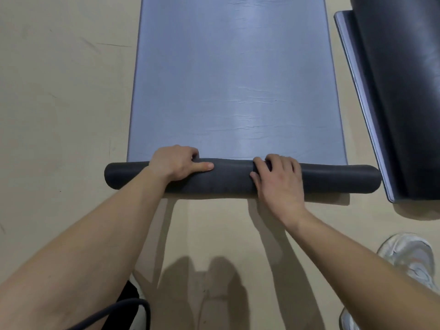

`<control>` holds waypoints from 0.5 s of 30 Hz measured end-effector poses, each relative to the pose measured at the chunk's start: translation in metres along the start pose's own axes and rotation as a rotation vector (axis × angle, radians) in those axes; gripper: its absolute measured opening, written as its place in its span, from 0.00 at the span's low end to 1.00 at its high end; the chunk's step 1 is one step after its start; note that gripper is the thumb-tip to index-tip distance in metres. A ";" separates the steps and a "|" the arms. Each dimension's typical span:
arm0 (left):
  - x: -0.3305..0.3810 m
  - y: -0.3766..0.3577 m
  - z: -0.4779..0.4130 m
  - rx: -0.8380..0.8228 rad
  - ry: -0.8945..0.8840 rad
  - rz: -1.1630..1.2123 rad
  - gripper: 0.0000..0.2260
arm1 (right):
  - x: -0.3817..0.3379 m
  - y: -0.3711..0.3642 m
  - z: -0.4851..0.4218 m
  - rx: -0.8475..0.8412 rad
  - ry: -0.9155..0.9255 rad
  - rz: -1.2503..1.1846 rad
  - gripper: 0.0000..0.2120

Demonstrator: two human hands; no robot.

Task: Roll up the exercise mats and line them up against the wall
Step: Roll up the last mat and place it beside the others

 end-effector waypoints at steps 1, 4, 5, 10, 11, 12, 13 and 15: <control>0.004 -0.001 0.000 0.070 0.007 -0.033 0.28 | -0.005 -0.005 0.002 -0.045 0.020 -0.004 0.29; 0.022 -0.027 0.015 0.518 -0.043 -0.129 0.18 | 0.000 -0.012 -0.022 -0.338 0.130 0.045 0.51; 0.029 -0.042 0.023 0.656 -0.100 -0.121 0.15 | 0.004 -0.012 -0.035 -0.418 0.167 0.051 0.54; 0.024 -0.082 0.034 0.441 -0.210 -0.178 0.49 | 0.006 -0.014 -0.056 -0.421 0.234 0.055 0.53; 0.020 -0.076 0.029 0.385 -0.243 -0.209 0.51 | 0.005 -0.014 -0.047 -0.347 0.213 0.075 0.52; 0.017 -0.069 0.023 0.362 -0.284 -0.181 0.49 | 0.004 -0.015 -0.036 -0.263 0.187 0.075 0.50; 0.015 -0.060 0.018 0.350 -0.318 -0.122 0.46 | 0.003 -0.016 -0.026 -0.199 0.166 0.070 0.49; 0.015 -0.042 0.008 0.291 -0.327 -0.018 0.43 | 0.002 -0.017 -0.019 -0.180 0.154 0.083 0.47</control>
Point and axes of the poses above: each hand's wrist, its own z-axis away from the middle knuckle, its own y-axis out of the back of the hand, x = y × z, the point moved 1 cm from there along -z, towards the middle knuckle, and after that the axes turned 10 degrees about z, right-handed, at the moved point
